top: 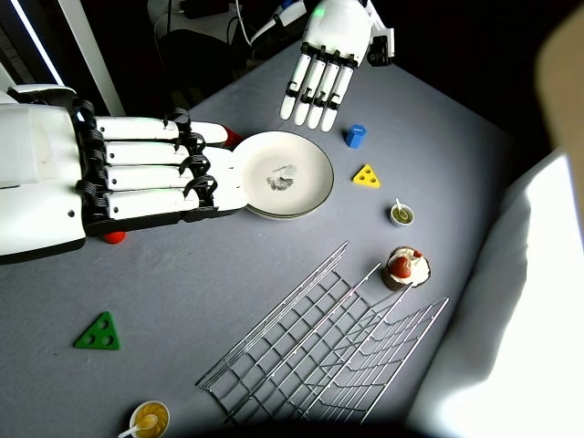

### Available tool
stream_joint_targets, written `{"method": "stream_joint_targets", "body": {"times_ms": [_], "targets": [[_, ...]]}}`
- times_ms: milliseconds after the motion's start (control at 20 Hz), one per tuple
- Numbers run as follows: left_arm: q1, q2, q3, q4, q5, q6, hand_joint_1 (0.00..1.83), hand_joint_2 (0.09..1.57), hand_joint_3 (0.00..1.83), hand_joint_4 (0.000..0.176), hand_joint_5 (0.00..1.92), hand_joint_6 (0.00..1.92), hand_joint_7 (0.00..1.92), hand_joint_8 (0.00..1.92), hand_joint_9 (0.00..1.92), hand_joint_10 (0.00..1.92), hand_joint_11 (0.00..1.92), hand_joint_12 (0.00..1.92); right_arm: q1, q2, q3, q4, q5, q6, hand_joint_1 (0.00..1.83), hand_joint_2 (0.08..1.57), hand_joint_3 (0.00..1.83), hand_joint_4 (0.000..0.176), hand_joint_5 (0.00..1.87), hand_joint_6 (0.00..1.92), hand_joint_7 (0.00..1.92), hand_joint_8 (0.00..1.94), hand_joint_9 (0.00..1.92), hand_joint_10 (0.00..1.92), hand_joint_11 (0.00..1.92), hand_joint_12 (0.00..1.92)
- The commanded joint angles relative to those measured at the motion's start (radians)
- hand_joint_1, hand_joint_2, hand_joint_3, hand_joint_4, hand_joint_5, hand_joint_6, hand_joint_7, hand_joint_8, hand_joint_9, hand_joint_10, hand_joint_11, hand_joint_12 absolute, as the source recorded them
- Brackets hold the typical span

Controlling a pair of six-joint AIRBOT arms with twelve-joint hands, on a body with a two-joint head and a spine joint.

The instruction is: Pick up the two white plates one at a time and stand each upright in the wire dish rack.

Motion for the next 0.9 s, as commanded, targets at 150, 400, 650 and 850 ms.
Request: {"method": "stream_joint_targets", "body": {"times_ms": [150,400,650,850], "targets": [[-0.032,-0.016,0.01,0.037,-0.053,-0.002,0.04,0.84,0.0,0.0,0.05,0.0,0.06,0.0,0.06,0.0,0.05,0.01,0.022,0.001,0.004,0.056,0.04,0.004,0.0,0.9,0.01,0.0,0.04,0.0,0.1,0.0,0.12,0.01,0.12,0.03],[-0.038,-0.046,0.001,0.102,-0.022,-0.002,0.05,0.84,0.0,0.0,0.05,0.0,0.08,0.01,0.09,0.01,0.07,0.01,0.024,0.002,0.0,0.057,0.04,-0.003,0.0,0.89,0.0,0.0,0.03,0.01,0.09,0.01,0.1,0.0,0.09,0.01],[-0.004,-0.058,-0.01,0.144,0.039,-0.002,0.09,0.84,0.0,0.0,0.07,0.01,0.1,0.01,0.09,0.01,0.09,0.02,0.026,-0.013,0.005,0.062,0.04,-0.003,0.0,0.91,0.0,0.0,0.05,0.01,0.12,0.01,0.13,0.01,0.11,0.02],[0.033,-0.049,-0.012,0.138,0.05,-0.002,0.05,0.84,0.0,0.0,0.06,0.0,0.09,0.0,0.08,0.01,0.07,0.01,0.027,-0.01,-0.025,0.062,0.04,-0.071,0.0,0.9,0.0,0.0,0.02,0.0,0.1,0.0,0.12,0.0,0.1,0.01]]}}
